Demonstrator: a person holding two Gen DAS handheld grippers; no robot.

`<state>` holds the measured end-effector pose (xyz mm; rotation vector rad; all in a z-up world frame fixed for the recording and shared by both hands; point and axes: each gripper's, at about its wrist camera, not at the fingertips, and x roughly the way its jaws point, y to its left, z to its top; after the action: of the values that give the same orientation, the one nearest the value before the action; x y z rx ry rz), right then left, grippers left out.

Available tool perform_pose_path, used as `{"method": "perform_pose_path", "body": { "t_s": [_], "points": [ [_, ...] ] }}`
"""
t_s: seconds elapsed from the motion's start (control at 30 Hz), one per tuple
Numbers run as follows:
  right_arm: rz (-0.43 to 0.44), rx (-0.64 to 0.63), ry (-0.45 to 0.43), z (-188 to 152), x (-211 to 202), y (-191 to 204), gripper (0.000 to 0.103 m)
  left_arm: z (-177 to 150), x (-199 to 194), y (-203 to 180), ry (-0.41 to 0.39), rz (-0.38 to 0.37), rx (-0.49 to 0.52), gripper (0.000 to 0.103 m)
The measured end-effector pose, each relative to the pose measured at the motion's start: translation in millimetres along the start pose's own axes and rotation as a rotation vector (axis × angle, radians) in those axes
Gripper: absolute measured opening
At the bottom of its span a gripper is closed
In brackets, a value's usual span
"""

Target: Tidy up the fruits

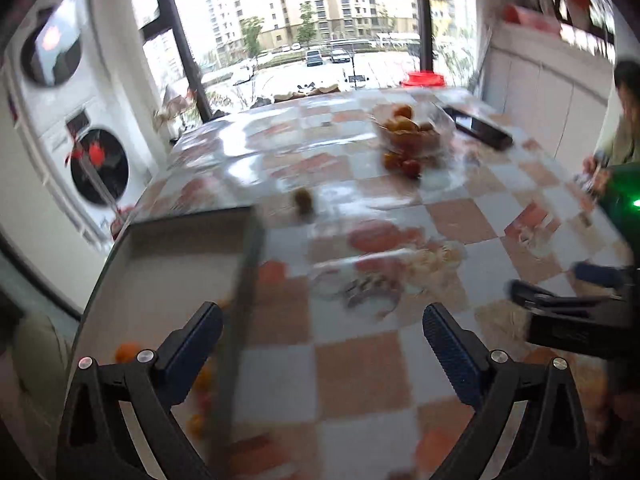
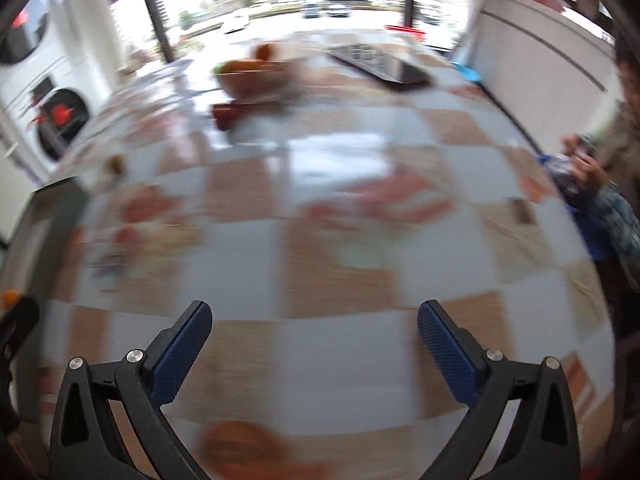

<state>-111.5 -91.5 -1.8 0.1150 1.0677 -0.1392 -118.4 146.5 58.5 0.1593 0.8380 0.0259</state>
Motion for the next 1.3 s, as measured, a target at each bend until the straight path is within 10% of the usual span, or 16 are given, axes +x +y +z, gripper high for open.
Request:
{"method": "perform_pose_path", "body": {
  "t_s": [0.4, 1.3],
  "points": [
    [-0.078, -0.006, -0.073, -3, 4, -33, 0.103, 33, 109, -12, 0.114, -0.068, -0.192, 0.103],
    [-0.077, -0.006, -0.072, -2, 4, -32, 0.103, 33, 110, -13, 0.115, -0.060, -0.192, 0.103]
  ]
}}
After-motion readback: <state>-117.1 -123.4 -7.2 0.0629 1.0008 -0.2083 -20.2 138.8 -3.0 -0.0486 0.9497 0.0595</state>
